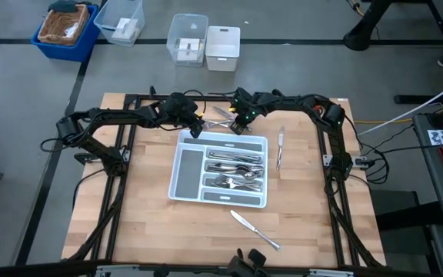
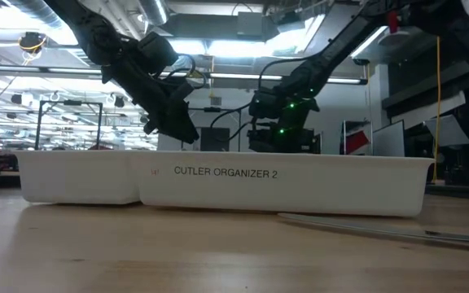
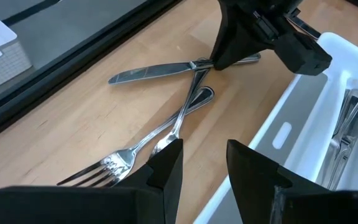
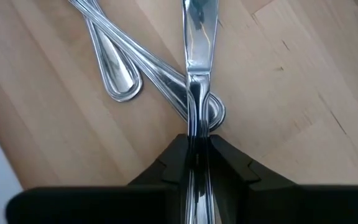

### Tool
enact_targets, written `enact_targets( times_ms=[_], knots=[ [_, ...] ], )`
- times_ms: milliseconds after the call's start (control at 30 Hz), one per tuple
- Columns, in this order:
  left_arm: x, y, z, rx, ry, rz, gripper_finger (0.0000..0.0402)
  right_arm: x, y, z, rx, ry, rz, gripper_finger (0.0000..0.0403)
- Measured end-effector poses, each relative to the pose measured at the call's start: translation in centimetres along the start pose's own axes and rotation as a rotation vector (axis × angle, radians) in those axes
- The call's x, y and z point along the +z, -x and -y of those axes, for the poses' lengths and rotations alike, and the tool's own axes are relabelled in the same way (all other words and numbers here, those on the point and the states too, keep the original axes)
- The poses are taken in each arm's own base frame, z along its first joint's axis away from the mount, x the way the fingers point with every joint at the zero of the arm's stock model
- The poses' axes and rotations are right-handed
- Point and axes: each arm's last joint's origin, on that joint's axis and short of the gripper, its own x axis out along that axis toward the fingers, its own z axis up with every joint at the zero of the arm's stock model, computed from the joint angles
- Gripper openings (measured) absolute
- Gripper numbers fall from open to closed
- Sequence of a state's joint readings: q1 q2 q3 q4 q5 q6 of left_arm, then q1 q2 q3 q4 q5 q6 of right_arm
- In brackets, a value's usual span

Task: Sort silverware
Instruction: Put the knife into the organizer tray

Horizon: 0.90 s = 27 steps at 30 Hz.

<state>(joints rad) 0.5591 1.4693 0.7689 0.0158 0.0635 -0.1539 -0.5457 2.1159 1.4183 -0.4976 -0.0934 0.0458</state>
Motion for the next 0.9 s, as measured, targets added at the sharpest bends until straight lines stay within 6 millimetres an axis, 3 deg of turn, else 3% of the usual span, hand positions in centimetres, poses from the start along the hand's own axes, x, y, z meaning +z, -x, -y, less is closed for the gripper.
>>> enact_targets(
  times_ms=[633,900],
  knots=[
    [0.0,0.0,0.0,0.001,0.0,-0.005,0.0114,4.4,4.5,-1.1,0.132,0.007,0.02,0.0059],
    [0.2,0.4,0.0,-0.001,-0.057,0.01,0.0114,4.8,7.2,-2.0,0.347,-0.013,-0.086,0.0059]
  ],
)
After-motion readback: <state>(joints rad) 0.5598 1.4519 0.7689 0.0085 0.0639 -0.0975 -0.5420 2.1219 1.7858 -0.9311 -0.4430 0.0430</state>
